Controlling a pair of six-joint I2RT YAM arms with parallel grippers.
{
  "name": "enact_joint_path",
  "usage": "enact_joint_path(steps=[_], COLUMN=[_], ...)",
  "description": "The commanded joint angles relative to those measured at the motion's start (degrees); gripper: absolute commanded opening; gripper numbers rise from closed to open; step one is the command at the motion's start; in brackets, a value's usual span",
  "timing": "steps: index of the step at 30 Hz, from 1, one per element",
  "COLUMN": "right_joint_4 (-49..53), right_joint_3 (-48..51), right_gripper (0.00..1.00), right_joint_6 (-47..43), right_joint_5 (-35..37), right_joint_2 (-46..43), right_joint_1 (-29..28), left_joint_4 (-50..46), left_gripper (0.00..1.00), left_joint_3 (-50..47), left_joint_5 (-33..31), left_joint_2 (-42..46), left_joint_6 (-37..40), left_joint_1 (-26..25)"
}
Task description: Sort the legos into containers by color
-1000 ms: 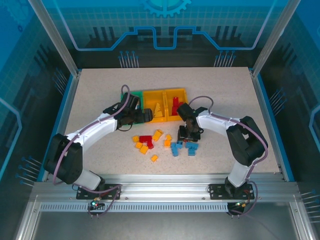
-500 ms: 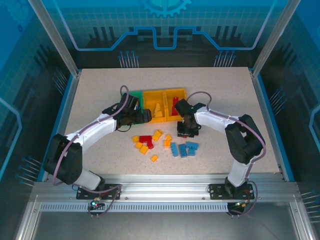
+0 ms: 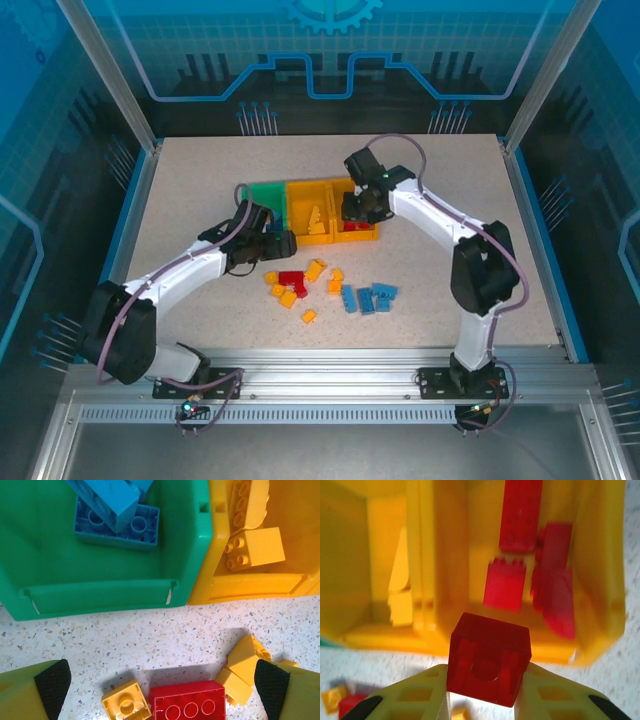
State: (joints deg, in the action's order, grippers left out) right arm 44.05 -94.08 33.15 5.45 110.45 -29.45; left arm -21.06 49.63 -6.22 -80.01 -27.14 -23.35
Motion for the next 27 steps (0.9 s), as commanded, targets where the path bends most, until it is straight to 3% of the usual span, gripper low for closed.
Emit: enact_joint_path(steps=[1,6,11,21,27], right_joint_4=[3.5,5.0,4.4,-0.9,-1.8], right_joint_3=[-5.8,-11.8,-10.9,4.7,10.4], right_gripper=[0.36,0.5,0.66,0.72,0.73], right_joint_6=[-3.0,-3.5,-3.9,-4.0,-5.8], right_joint_5=[1.5,1.6,0.4,1.7,1.5], right_joint_2=[6.0,10.5,8.6,-4.9,-9.3], right_joint_1=[1.7,2.9,2.5,1.2,3.3], left_joint_4=[0.0,-1.2,-2.0,-5.6,-3.5], left_gripper=[0.99,0.99,0.99,0.98,0.97], left_joint_3=[-1.4,-2.0,-1.5,1.3,-1.5], left_joint_5=[1.0,2.0,1.5,-1.8,-1.7], left_joint_2=[0.8,-0.8,-2.5,-6.2,-2.5], left_joint_6=[-1.1,-1.8,-2.4,-2.5,3.2], left_joint_1=[0.3,-0.7,-3.2,-10.8,-16.4])
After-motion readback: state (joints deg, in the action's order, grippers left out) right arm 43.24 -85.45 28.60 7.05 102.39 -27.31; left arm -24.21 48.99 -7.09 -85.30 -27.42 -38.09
